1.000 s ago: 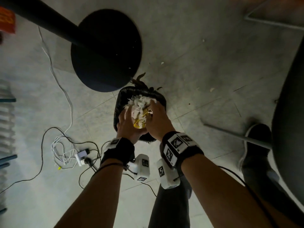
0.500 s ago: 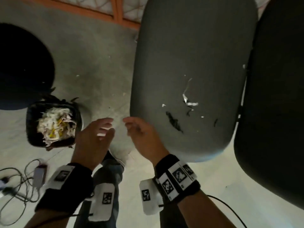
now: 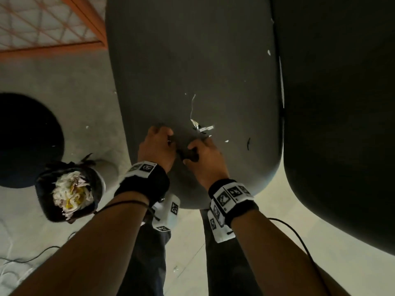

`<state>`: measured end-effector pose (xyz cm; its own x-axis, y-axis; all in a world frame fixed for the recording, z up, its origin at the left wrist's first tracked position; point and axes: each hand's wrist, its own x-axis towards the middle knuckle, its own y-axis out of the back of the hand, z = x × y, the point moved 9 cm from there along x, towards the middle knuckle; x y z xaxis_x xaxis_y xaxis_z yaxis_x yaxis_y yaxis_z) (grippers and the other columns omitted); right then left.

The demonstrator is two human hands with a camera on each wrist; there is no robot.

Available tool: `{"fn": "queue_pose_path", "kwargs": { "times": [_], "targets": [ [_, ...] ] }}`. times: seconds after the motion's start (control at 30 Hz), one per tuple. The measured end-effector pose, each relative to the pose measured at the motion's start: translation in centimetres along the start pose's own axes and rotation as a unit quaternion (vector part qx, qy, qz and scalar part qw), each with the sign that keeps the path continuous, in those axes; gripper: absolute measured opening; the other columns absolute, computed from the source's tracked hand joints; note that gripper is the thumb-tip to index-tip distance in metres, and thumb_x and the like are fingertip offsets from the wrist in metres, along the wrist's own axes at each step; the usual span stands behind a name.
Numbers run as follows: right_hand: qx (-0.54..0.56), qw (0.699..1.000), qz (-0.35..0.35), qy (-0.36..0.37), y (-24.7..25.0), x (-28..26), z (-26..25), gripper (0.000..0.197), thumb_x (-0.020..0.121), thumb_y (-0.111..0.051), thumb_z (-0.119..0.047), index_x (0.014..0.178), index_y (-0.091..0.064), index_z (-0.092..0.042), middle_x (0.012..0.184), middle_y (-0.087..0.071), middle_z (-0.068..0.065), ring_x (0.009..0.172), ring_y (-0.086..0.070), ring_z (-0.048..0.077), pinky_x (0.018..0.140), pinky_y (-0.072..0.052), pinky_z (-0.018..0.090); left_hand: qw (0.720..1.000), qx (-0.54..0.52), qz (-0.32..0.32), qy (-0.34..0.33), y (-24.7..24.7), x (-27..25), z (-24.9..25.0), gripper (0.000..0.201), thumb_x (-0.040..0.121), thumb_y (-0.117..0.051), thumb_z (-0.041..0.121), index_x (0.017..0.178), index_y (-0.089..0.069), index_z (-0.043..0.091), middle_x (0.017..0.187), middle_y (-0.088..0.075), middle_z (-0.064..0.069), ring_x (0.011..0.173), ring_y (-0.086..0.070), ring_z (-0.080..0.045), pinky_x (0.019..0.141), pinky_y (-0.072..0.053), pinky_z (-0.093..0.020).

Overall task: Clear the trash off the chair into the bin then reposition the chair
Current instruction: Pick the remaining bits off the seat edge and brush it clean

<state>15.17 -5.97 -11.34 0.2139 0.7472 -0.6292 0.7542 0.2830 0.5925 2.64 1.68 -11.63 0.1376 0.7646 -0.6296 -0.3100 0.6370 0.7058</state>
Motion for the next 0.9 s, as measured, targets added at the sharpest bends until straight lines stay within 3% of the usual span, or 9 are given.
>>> {"fn": "queue_pose_path", "kwargs": {
  "times": [0.13,0.27,0.37,0.47,0.5,0.63,0.77,0.9],
  "targets": [
    [-0.017,0.999,-0.031,0.041,0.1,0.1,-0.2,0.017,0.086,-0.063,-0.025,0.099,-0.069,-0.017,0.108,-0.063,0.005,0.098,-0.061,0.027,0.085,-0.050,0.035,0.998,0.060,-0.001,-0.015,0.0,0.2,1.1,0.024,0.089,-0.055,0.020,0.109,-0.068,0.024,0.116,-0.067,-0.012,0.107,-0.060,-0.038,0.089,-0.046,-0.041],
    [0.149,0.988,-0.031,-0.040,1.4,-0.1,2.6,0.005,0.083,-0.068,-0.020,0.080,-0.065,-0.022,0.082,-0.069,0.005,0.079,-0.067,0.025,0.078,-0.057,0.041,0.999,0.041,-0.017,-0.023,0.3,1.1,1.7,0.017,0.084,-0.060,0.017,0.091,-0.073,0.024,0.096,-0.074,-0.006,0.097,-0.067,-0.030,0.082,-0.046,-0.030],
    [0.338,0.933,-0.021,-0.127,2.7,-0.8,5.4,0.024,0.082,-0.065,-0.002,0.074,-0.060,-0.023,0.073,-0.067,0.010,0.070,-0.070,0.033,0.073,-0.060,0.046,0.999,0.005,-0.035,-0.037,0.3,1.4,3.3,0.011,0.077,-0.068,0.017,0.084,-0.071,0.025,0.080,-0.074,0.002,0.083,-0.069,-0.016,0.073,-0.038,-0.016],
    [0.468,0.862,0.002,-0.195,3.9,-1.2,8.0,0.025,0.084,-0.057,0.008,0.081,-0.064,-0.016,0.075,-0.066,0.010,0.061,-0.068,0.026,0.067,-0.061,0.035,0.997,-0.036,-0.003,-0.066,0.8,1.5,6.3,0.012,0.075,-0.070,0.014,0.084,-0.071,0.023,0.076,-0.070,0.006,0.077,-0.064,-0.009,0.070,-0.036,-0.008],
    [0.482,0.852,0.004,-0.206,4.1,-1.2,8.7,0.025,0.086,-0.055,0.007,0.083,-0.065,-0.016,0.075,-0.066,0.009,0.059,-0.067,0.023,0.067,-0.061,0.033,0.996,-0.046,0.005,-0.076,0.8,1.7,7.2,0.013,0.076,-0.070,0.014,0.085,-0.071,0.022,0.076,-0.070,0.006,0.077,-0.065,-0.010,0.069,-0.037,-0.007],
    [0.508,0.830,0.014,-0.232,4.8,-1.3,10.1,0.025,0.094,-0.048,0.001,0.077,-0.062,-0.012,0.068,-0.059,0.007,0.055,-0.058,0.016,0.067,-0.058,0.033,0.994,-0.037,-0.001,-0.103,-0.5,2.4,9.4,0.021,0.081,-0.068,0.017,0.102,-0.068,0.020,0.094,-0.072,-0.002,0.086,-0.069,-0.023,0.083,-0.052,-0.031],
    [0.535,0.797,0.025,-0.280,4.8,-1.6,10.9,0.030,0.093,-0.038,-0.001,0.071,-0.056,-0.011,0.063,-0.050,0.006,0.053,-0.053,0.018,0.049,-0.052,0.024,0.992,0.038,-0.016,-0.119,-2.0,2.3,9.8,0.036,0.085,-0.068,0.026,0.118,-0.058,0.018,0.125,-0.051,-0.007,0.095,-0.063,-0.028,0.084,-0.048,-0.036],
    [0.523,0.788,0.019,-0.324,4.3,-2.1,11.7,0.027,0.091,-0.037,-0.010,0.072,-0.055,-0.014,0.053,-0.046,0.001,0.048,-0.048,0.017,0.045,-0.040,0.023,0.988,0.085,-0.004,-0.129,-2.4,1.9,10.2,0.026,0.090,-0.060,0.026,0.114,-0.061,0.015,0.116,-0.061,-0.011,0.097,-0.063,-0.035,0.078,-0.048,-0.041]
  ]
}}
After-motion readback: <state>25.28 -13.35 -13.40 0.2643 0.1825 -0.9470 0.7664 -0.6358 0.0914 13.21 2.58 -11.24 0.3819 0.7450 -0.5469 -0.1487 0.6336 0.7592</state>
